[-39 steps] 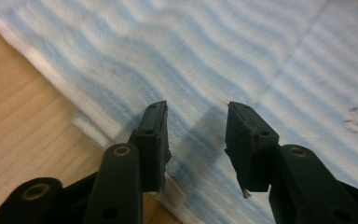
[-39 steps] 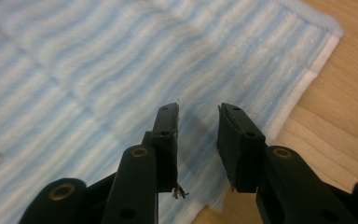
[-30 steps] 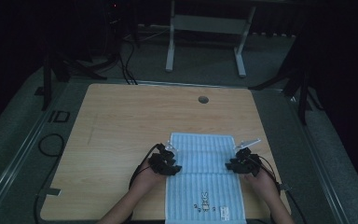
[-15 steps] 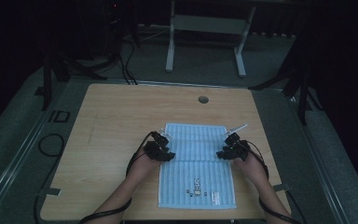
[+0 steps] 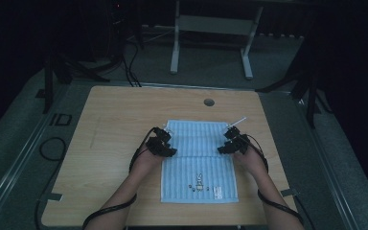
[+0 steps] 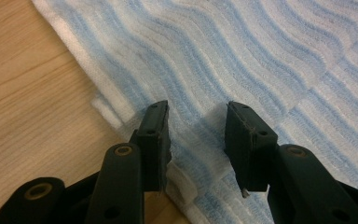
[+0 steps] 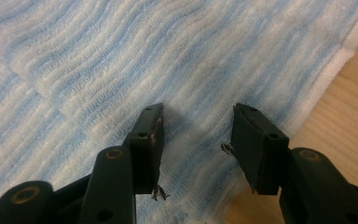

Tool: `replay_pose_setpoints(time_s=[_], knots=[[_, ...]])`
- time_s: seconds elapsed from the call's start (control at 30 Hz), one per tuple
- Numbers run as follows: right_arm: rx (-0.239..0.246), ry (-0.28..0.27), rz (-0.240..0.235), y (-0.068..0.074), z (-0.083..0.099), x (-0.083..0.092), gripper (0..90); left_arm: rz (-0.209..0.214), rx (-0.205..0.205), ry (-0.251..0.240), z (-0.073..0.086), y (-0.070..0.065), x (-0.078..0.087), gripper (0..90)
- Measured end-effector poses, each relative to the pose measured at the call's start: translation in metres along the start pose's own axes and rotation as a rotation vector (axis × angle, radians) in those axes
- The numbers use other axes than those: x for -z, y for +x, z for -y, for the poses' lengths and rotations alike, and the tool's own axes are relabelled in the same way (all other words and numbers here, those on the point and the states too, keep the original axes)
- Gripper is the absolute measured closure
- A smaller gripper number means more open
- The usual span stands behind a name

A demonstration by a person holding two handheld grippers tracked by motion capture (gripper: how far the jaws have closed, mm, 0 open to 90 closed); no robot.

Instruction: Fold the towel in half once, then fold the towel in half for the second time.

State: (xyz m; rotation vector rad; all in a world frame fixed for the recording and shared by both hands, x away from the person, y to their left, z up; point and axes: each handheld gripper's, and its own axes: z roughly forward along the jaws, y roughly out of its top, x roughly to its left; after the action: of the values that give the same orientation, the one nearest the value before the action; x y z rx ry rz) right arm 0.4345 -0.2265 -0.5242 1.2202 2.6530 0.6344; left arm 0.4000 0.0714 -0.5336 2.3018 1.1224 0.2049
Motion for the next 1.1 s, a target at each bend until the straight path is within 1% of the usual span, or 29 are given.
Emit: replay_pose_setpoints(time_s=[0.03,0.1,0.17,0.23,0.3,0.37,0.4,0.5,0.57,0.6,0.67,0.7,0.73,0.77,0.83,0.87,0.93,0.97,1.0,1.03,1.07,1.1], knots=[[0.000,0.001,0.001,0.000,-0.001,0.000,52.9,0.002,0.004,0.000,0.000,0.000,0.000,59.4],[-0.002,0.002,0.003,0.000,-0.002,-0.001,52.7,0.002,0.001,0.006,-0.001,-0.001,0.000,59.3],[-0.004,0.000,0.004,0.001,-0.002,0.000,51.3,0.010,0.000,0.008,0.000,0.000,0.001,58.9],[-0.001,-0.007,-0.002,0.001,-0.001,0.003,48.4,0.032,0.012,-0.006,0.000,-0.001,0.005,58.0],[-0.006,-0.028,-0.012,0.001,-0.001,0.009,47.6,0.045,0.011,-0.020,-0.001,-0.003,0.011,55.7],[-0.001,-0.042,-0.005,0.000,-0.001,0.015,47.4,0.046,0.011,-0.037,-0.003,-0.003,0.017,55.4],[-0.001,-0.052,-0.004,-0.001,-0.001,0.019,47.2,0.044,0.011,-0.043,-0.004,-0.002,0.020,53.8],[-0.010,-0.072,0.003,-0.006,-0.002,0.030,46.8,0.041,0.024,-0.058,-0.008,0.004,0.029,53.7],[-0.019,-0.087,0.010,-0.010,-0.002,0.036,46.7,0.035,0.032,-0.057,-0.010,0.008,0.032,53.7],[-0.025,-0.092,0.010,-0.013,-0.002,0.038,46.3,0.029,0.039,-0.059,-0.011,0.011,0.033,53.7],[-0.038,-0.102,0.012,-0.017,-0.003,0.042,46.1,0.038,0.058,-0.058,-0.013,0.017,0.033,53.7],[-0.043,-0.102,0.017,-0.020,-0.004,0.042,45.6,0.037,0.076,-0.059,-0.015,0.020,0.032,53.0],[-0.048,-0.098,0.021,-0.022,-0.005,0.042,45.4,0.037,0.088,-0.056,-0.016,0.024,0.031,50.6],[-0.052,-0.095,0.025,-0.024,-0.006,0.042,45.4,0.037,0.100,-0.059,-0.018,0.027,0.029,50.4],[-0.072,-0.093,0.031,-0.030,-0.009,0.041,45.4,0.021,0.116,-0.061,-0.021,0.033,0.026,49.7],[-0.083,-0.092,0.031,-0.033,-0.011,0.040,45.4,0.019,0.127,-0.063,-0.023,0.036,0.024,46.8],[-0.104,-0.086,0.040,-0.039,-0.016,0.038,45.4,0.008,0.138,-0.071,-0.028,0.042,0.021,46.0],[-0.112,-0.085,0.041,-0.042,-0.019,0.036,45.4,0.008,0.146,-0.079,-0.029,0.044,0.019,43.1],[-0.119,-0.085,0.043,-0.044,-0.021,0.035,44.9,0.010,0.169,-0.093,-0.033,0.048,0.018,40.3],[-0.128,-0.082,0.050,-0.048,-0.024,0.033,45.0,0.010,0.189,-0.098,-0.036,0.050,0.017,40.3],[-0.135,-0.080,0.054,-0.051,-0.027,0.031,44.9,-0.003,0.202,-0.097,-0.039,0.051,0.016,40.0],[-0.143,-0.075,0.057,-0.053,-0.029,0.029,44.7,-0.016,0.200,-0.090,-0.041,0.051,0.015,38.1]])
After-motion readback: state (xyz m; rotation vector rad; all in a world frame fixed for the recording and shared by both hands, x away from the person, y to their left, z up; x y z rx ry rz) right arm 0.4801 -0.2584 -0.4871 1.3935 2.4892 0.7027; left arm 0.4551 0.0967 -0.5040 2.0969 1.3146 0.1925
